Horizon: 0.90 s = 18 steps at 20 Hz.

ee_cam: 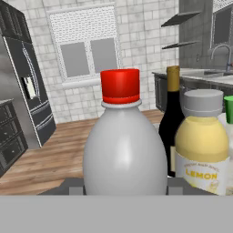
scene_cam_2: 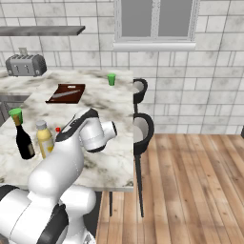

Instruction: Place the drinks on the dining counter in a tight cluster.

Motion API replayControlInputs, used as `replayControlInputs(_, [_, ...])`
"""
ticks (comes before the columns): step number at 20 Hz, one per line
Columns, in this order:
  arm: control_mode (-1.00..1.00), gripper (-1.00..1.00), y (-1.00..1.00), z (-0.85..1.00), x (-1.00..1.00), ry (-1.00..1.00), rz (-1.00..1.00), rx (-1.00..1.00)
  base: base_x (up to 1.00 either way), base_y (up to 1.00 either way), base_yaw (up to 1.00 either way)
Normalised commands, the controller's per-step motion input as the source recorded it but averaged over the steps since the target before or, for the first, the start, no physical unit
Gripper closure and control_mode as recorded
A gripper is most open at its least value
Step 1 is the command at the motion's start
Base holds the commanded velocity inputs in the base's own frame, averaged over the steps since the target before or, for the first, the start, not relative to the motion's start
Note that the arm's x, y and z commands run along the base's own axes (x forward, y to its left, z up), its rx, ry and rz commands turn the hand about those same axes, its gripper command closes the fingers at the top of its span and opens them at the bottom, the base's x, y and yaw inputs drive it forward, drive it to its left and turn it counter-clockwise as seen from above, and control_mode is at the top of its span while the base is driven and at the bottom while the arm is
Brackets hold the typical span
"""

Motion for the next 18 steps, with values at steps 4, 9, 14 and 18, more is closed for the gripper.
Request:
replayControlInputs(4, [-1.00,1.00,0.00,-0.33,-0.01,-0.03,0.00,0.00,0.00,0.00,0.00])
replayControlInputs(9, [-1.00,1.00,0.00,-0.06,0.01,-0.08,0.00,0.00,0.00,0.00,0.00])
replayControlInputs(14, [-1.00,1.00,0.09,0.00,0.24,-0.01,-0.03,-0.05,0.00,0.00,0.00])
replayControlInputs(18, [-1.00,1.00,0.14,0.00,0.32,0.00,-0.06,-0.04,0.00,0.00,0.00])
